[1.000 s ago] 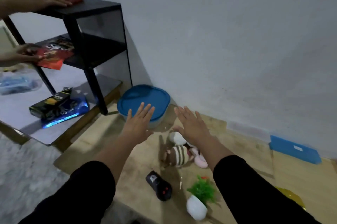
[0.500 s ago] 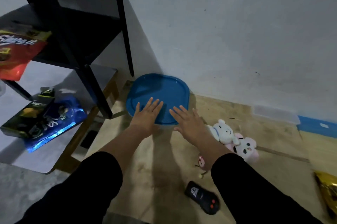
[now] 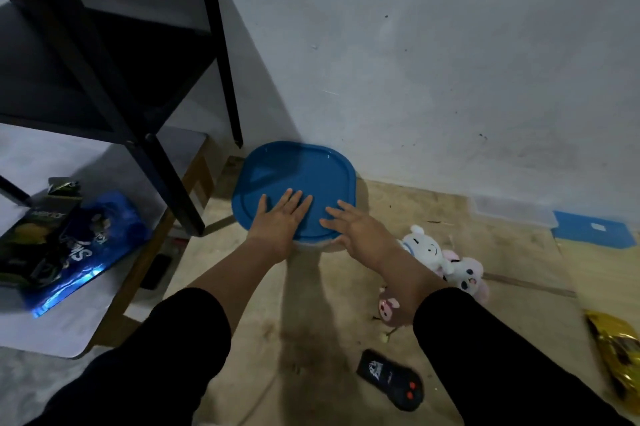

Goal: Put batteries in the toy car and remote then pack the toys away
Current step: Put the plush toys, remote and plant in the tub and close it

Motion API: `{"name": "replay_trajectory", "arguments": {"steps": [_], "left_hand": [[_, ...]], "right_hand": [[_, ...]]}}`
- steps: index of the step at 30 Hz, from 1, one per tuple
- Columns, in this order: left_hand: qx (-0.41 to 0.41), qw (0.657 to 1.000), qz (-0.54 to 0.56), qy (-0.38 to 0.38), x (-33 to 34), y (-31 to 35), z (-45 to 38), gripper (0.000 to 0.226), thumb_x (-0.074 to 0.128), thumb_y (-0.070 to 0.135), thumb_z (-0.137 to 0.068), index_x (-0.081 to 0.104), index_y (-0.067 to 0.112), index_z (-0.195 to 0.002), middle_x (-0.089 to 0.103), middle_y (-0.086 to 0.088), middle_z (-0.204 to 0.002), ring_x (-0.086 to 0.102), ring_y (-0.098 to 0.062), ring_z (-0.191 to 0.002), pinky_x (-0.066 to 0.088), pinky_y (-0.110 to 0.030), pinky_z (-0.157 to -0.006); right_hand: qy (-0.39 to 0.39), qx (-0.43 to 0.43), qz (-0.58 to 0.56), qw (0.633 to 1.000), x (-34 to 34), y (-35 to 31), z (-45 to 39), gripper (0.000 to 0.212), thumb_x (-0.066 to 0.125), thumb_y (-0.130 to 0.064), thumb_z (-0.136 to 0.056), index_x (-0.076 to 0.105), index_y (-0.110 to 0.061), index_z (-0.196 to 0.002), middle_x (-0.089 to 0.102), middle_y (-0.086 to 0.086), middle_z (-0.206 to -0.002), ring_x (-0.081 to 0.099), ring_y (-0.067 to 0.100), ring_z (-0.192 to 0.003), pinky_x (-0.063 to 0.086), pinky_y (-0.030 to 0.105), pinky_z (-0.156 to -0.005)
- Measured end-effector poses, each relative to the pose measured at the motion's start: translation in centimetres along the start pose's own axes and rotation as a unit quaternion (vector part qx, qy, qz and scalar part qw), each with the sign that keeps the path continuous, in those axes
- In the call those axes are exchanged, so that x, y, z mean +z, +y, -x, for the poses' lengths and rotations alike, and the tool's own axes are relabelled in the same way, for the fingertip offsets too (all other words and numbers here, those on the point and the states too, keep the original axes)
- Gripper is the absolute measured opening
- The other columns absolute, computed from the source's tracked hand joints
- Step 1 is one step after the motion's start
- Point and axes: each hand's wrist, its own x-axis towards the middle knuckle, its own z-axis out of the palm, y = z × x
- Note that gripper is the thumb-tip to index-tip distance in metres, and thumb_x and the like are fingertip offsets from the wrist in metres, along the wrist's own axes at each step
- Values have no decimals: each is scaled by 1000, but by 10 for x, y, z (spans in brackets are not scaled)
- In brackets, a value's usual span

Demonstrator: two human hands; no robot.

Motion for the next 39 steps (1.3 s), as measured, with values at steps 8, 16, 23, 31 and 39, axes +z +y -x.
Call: {"name": "replay_trajectory", "arguments": {"steps": [8,16,23,31,39], "left_hand": [[39,998,30,-28,-13,-9,6,97,44,68,-85,-10,23,-151,-13,3,-160,-14,-15,-146,-3,-54,-115],[52,999,-3,-2,-27,-8,38,109,21,87,-70,-10,21,-151,-13,2,-160,-14,-15,-146,-4,-53,-116],[38,999,4,11,-27,15,109,86,29,68,-89,-8,22,-151,-12,3,-160,-12,-13,-146,-4,-48,-118],[-18,998,32,-52,17,64,207,84,31,64,-91,-7,19,-152,-10,1,-160,-8,-15,-147,5,-47,-118],[-46,989,65,-128,61,68,241,84,39,60,-92,-3,20,-153,-7,1,-160,-5,-17,-147,9,-46,-118]], "right_hand": [[43,23,-85,995,-16,-2,3,24,61,2,-83,59,-6,-105,39,7,-148,10,26,-147,14,49,-117],[18,2,-8,1000,-28,-19,21,24,65,-9,-84,52,-6,-104,30,3,-154,7,24,-147,13,40,-114],[-19,-36,61,997,-23,-37,60,26,65,-13,-84,51,-7,-105,26,4,-155,10,29,-146,22,40,-110],[-40,-107,14,993,28,-72,141,24,64,-9,-83,42,-13,-91,34,8,-150,15,30,-145,23,47,-113],[-91,-103,29,990,75,-107,165,31,66,-9,-83,35,-12,-82,54,10,-116,38,29,-133,28,46,-111]]}}
